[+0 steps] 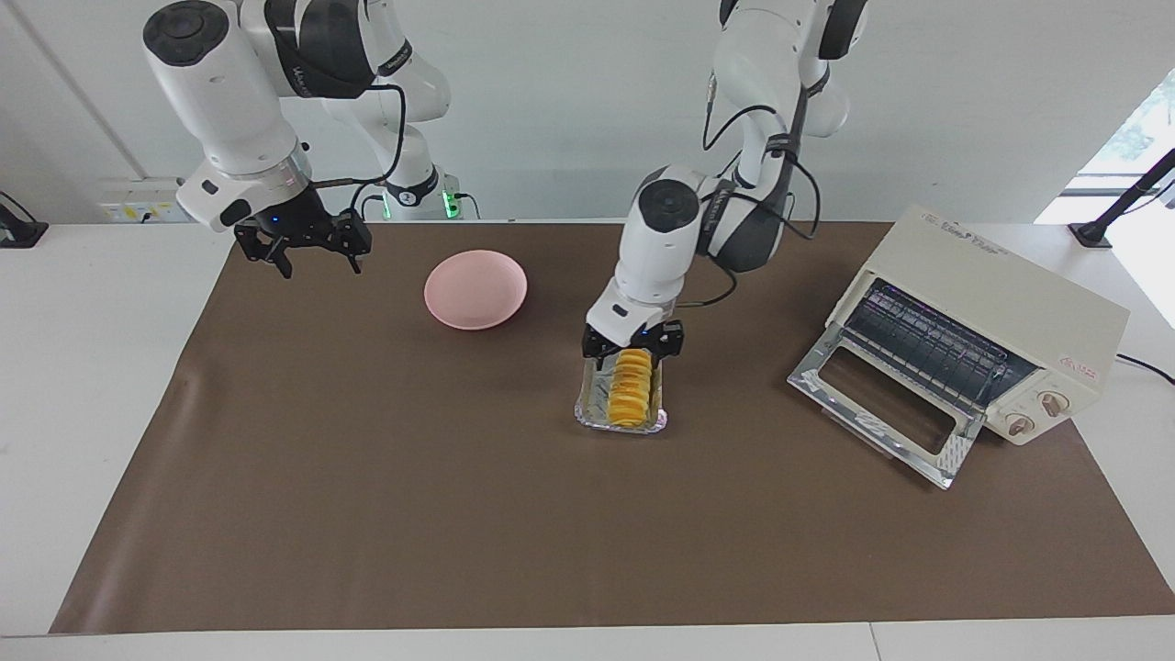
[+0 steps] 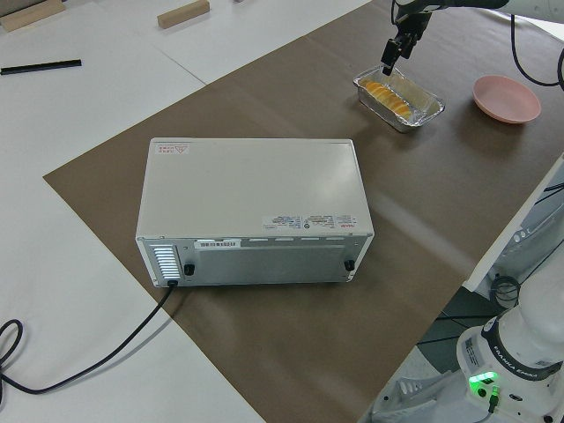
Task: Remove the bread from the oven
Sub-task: 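Pull the foil tray out with the left gripper toward the table center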
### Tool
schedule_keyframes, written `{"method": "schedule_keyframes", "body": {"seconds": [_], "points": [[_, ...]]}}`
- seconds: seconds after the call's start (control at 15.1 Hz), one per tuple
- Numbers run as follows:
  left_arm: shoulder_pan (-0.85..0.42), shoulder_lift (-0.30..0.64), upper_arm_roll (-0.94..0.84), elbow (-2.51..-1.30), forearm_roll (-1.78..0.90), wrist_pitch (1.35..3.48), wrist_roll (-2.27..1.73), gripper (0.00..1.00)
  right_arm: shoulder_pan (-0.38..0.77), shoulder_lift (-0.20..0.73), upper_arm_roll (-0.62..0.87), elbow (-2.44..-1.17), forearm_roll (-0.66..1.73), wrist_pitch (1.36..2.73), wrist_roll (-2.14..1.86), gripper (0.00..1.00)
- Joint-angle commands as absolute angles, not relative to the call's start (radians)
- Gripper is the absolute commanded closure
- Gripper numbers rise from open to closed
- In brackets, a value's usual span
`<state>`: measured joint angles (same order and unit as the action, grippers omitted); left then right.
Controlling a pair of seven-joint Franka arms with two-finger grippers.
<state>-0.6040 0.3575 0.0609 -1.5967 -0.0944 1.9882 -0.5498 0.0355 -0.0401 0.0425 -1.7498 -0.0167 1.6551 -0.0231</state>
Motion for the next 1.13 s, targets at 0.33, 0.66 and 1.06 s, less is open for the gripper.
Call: {"method": "schedule_keyframes", "body": {"seconds": [0.33,0.66,1.06], "points": [[-0.122,0.102,0.055,-1.628,-0.106,1.613,-0.25,0.0,0.276,0.154,0.092,-1.697,0.028,1.865,0.274,0.0],[-0.124,0.029,0.058,-1.632,0.02,1.445,-0.242,0.0,0.418,0.317,0.092,-1.642,0.031,1.999,0.544,0.0],[-0.115,-0.064,0.055,-1.71,0.023,1.387,-0.235,0.0,0.471,0.397,0.094,-1.745,0.159,2.193,0.741,0.0]]}}
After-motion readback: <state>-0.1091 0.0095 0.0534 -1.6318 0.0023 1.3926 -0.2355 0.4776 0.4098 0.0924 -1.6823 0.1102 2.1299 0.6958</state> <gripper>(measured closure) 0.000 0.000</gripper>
